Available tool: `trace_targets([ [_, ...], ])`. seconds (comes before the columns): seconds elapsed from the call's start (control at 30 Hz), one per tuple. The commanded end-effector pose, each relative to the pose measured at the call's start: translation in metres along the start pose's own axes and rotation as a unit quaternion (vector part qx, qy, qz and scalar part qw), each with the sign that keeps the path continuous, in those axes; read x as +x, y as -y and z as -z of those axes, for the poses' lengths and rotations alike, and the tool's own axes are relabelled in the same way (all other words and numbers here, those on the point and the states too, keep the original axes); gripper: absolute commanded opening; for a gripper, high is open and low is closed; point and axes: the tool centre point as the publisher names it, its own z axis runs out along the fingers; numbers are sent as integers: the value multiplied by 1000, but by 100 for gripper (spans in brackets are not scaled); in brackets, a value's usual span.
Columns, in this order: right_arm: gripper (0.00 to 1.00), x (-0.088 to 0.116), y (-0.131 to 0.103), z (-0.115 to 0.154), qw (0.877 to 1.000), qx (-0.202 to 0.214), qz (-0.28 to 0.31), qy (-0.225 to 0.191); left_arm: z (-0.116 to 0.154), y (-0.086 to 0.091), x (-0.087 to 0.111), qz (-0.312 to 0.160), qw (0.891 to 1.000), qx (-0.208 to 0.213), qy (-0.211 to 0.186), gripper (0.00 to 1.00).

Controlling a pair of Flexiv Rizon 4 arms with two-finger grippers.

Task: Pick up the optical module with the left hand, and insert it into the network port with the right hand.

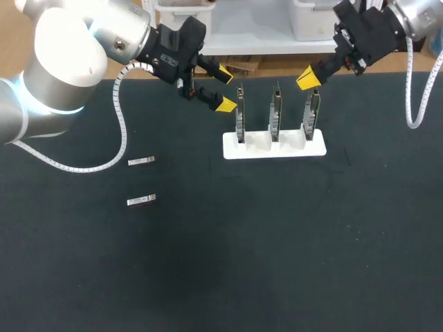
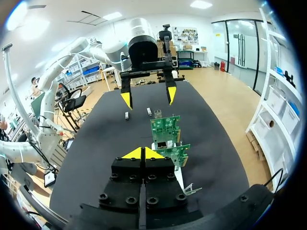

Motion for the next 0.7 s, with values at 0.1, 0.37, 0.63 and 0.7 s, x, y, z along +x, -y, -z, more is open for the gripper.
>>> trace_targets([
  [0.1,0,-1,5,-9,1000,3,-7,6,0,0,0,0,1000,0,-1,100],
  [0.37,0,1,7,-14,1000,9,-12,9,0,0,0,0,1000,0,-1,100],
  [0.63,0,1,7,-15,1000,11,-11,7,0,0,0,0,1000,0,-1,100],
  [0.7,0,1,7,-15,1000,12,-10,8,0,0,0,0,1000,0,-1,100],
])
